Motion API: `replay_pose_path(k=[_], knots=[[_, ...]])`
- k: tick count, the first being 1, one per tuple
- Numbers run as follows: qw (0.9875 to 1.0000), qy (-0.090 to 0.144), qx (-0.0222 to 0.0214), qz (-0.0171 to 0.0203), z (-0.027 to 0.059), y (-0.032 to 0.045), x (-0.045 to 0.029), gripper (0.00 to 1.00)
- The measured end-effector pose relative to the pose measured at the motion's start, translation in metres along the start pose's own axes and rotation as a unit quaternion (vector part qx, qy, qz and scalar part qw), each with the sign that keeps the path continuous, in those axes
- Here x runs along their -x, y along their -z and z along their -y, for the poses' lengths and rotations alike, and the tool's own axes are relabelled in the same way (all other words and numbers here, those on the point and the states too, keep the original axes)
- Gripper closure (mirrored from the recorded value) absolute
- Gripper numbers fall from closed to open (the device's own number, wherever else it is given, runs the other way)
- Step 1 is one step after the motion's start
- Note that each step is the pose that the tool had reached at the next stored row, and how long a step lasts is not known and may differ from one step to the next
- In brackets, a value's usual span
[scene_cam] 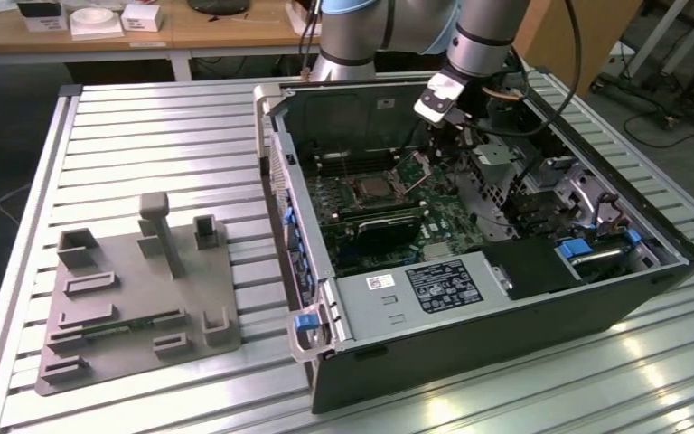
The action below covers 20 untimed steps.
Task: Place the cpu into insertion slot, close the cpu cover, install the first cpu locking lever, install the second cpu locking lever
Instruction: 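Close the cpu cover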
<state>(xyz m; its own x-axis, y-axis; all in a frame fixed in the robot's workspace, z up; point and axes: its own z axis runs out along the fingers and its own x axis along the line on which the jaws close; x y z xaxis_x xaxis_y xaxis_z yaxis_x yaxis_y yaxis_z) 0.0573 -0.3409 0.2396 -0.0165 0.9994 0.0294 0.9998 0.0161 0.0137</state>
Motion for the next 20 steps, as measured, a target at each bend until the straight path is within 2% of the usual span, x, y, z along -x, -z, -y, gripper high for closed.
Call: replay_pose_path(k=[3,12,20], knots=[[1.0,0.0,-0.0003,0.0001,0.0008,-0.0002,0.0,0.9],[1.0,0.0,-0.0002,0.0,0.0103,-0.0001,-0.0001,0.9],[1.0,0.0,-0.0003,0.0,0.0111,-0.0001,-0.0002,0.9]])
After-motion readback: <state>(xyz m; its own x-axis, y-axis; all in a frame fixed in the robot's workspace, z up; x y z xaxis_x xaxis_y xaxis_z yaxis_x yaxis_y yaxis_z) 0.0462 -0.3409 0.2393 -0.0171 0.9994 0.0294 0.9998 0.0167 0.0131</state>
